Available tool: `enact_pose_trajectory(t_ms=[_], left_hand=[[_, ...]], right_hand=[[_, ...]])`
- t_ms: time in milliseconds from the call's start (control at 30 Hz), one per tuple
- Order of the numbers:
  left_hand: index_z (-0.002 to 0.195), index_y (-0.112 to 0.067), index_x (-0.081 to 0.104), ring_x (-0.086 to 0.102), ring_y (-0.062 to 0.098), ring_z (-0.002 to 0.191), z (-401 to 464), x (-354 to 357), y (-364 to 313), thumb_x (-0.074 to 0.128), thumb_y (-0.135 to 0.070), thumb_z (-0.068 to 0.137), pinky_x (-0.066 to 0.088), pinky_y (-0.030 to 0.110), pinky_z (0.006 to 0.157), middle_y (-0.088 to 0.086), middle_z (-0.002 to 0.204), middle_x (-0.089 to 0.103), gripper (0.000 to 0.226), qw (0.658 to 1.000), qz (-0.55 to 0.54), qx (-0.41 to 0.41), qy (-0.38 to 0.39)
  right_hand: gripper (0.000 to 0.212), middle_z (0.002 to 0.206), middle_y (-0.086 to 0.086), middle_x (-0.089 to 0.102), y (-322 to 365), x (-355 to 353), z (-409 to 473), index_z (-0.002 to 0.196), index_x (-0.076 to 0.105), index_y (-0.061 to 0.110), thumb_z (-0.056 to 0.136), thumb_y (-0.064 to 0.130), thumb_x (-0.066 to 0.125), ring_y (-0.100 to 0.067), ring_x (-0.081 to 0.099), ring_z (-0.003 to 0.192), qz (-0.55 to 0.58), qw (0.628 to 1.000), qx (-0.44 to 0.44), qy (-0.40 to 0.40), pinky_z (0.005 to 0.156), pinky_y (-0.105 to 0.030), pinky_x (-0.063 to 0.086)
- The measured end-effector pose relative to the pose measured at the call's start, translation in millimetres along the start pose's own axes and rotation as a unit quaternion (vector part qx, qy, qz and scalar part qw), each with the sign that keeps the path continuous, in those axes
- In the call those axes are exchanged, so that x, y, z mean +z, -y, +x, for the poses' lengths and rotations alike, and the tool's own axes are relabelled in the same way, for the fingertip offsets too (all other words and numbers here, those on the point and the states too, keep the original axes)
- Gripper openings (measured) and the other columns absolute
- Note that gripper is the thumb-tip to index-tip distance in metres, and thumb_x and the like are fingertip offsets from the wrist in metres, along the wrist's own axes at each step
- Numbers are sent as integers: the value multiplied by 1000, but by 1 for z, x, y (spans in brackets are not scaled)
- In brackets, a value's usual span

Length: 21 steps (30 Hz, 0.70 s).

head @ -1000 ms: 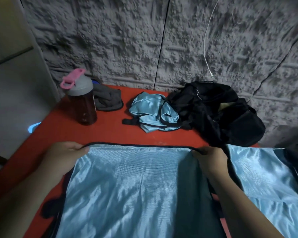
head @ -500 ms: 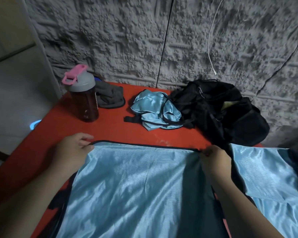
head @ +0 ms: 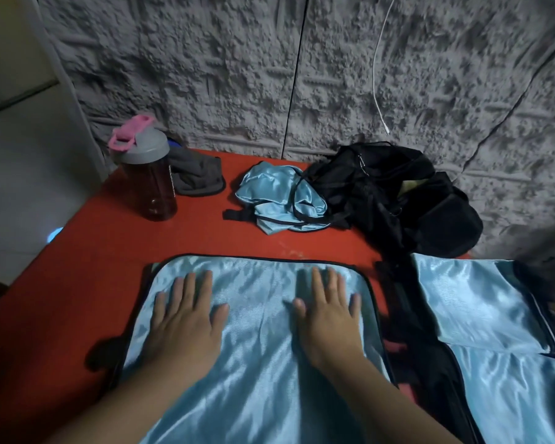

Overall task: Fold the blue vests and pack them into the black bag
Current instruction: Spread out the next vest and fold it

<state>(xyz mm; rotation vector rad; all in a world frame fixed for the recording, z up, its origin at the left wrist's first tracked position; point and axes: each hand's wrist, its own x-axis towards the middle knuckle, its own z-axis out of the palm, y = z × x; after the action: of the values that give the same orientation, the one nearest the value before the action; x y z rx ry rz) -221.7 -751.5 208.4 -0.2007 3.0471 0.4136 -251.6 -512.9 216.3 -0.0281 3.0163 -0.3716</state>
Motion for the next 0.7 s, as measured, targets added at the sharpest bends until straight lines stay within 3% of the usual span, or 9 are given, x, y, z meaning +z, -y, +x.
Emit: enact_pose_trajectory(t_ms=[67, 200, 567, 700], left_hand=[[161, -23, -8, -10, 16, 155, 2, 4, 2, -20, -63, 83, -7, 41, 125, -2, 169, -6, 89, 1000, -10, -12, -5], [161, -22, -4, -11, 11, 154, 12, 3, 17, -25, -56, 79, -9, 36, 125, -8, 168, -7, 91, 999, 26, -6, -22], [161, -25, 5, -1, 13, 155, 15, 10, 32, -11, -50, 92, -4, 37, 125, -8, 168, 3, 76, 996, 73, 2, -47], [161, -23, 10, 4, 14, 155, 27, 6, 45, -8, -48, 94, -5, 35, 123, -7, 168, 7, 74, 994, 99, 24, -50]], right_hand=[[90, 170, -9, -5, -14, -2, -1, 162, -4, 24, 86, 71, -10, -26, -13, 156, -7, 1000, 22, -12, 126, -49, -5], [79, 171, -5, -2, -30, -1, 5, 163, 0, 26, 95, 68, 0, -20, -9, 157, -43, 999, 26, -2, 127, -44, -2], [79, 171, -5, -1, -29, 1, 6, 163, -1, 26, 95, 65, -5, -22, -7, 157, -65, 997, 31, -13, 127, -43, 0], [74, 171, -6, -1, -21, 1, 7, 163, 0, 24, 101, 63, 4, -22, -7, 157, -63, 997, 34, -8, 127, -44, -1]])
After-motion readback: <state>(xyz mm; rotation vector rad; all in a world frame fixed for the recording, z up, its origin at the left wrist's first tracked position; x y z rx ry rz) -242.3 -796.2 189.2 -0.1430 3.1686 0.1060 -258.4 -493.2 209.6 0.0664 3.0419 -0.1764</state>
